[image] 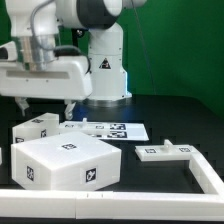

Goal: Assemble cabinet

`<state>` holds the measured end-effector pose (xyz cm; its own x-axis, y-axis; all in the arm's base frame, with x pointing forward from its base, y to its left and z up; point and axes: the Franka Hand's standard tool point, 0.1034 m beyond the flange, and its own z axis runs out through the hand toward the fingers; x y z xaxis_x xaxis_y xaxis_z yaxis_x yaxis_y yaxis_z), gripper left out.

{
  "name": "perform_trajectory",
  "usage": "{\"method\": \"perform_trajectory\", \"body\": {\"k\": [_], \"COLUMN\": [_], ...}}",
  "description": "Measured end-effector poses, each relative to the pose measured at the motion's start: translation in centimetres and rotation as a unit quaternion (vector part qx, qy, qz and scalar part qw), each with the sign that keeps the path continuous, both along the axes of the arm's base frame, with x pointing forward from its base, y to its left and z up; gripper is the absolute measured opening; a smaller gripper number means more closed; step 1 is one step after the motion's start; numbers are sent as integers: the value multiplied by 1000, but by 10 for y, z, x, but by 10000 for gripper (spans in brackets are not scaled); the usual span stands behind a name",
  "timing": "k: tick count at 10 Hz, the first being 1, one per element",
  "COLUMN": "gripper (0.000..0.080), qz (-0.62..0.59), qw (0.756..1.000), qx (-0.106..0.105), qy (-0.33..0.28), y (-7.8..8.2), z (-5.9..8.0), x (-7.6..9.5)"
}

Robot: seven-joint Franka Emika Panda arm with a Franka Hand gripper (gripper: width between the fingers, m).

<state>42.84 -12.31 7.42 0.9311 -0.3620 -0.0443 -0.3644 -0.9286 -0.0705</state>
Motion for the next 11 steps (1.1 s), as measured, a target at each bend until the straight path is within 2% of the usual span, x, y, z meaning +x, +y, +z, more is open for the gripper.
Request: {"method": "perform_trajectory", "body": {"k": [1, 2, 4, 5, 6, 7, 10, 11], "gripper": [797, 797, 796, 796, 796, 796, 796, 796], "qz": [33, 65, 51, 54, 52, 92, 128, 114], "qw": [999, 998, 999, 998, 998, 995, 990, 992], "qx": [-14, -15, -12, -11, -21, -36, -36, -34], "qy": [-4, -5, -3, -2, -5, -18, -44, -45], "y": [31, 49, 40, 42, 48, 74, 147, 154], "z": [13, 16, 11, 11, 12, 13, 1, 3], "x": [3, 3, 1, 2, 4, 10, 20, 21]}}
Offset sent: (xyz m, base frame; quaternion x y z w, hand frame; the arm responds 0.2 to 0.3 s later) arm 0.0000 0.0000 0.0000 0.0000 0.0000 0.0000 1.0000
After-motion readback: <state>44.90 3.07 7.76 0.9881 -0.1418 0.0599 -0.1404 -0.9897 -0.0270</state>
